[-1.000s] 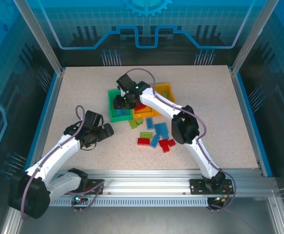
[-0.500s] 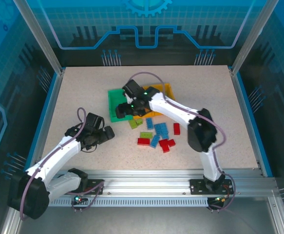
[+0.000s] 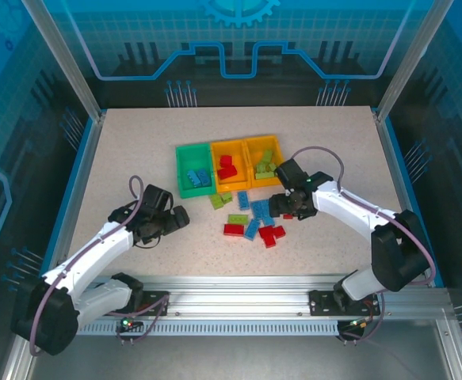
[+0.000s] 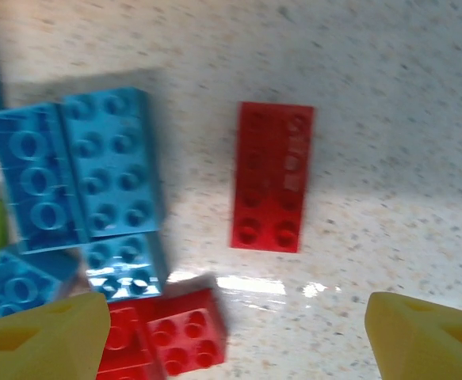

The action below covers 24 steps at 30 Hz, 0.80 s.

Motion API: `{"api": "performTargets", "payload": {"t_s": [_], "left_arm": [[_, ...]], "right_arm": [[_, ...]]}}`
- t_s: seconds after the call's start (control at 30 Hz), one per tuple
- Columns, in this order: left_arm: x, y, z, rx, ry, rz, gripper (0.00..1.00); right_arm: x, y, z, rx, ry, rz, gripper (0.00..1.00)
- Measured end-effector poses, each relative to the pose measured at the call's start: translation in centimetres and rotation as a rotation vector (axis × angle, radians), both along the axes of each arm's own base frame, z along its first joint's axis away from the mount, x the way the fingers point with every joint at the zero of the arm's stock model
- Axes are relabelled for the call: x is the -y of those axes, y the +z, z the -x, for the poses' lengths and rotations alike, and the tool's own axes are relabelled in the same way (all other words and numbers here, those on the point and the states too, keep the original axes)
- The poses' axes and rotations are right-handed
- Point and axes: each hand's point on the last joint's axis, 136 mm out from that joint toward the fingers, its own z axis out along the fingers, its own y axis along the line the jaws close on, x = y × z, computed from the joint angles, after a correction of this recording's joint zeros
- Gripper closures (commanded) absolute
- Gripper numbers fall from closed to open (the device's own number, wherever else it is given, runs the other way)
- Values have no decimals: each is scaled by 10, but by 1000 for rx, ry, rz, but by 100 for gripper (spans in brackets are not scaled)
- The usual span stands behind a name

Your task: Sort the legos into containers by color

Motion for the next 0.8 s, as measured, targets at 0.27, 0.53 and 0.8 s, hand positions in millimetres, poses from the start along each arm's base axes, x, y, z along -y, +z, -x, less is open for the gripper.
{"api": "performTargets", "payload": {"t_s": [0.27,0.53,0.8], "left_arm": [[9,-7,3,-28,-35,-9,1],[12,-9,4,-31,-47,-10,1],[12,-9,3,-31,-46,-12,1]], "right_arm": [[9,-17,-5,-33,-8,6,18],[23,-56,-8,-146,-45,33,34],[19,-64,-15,-173,-18,34,60]]}}
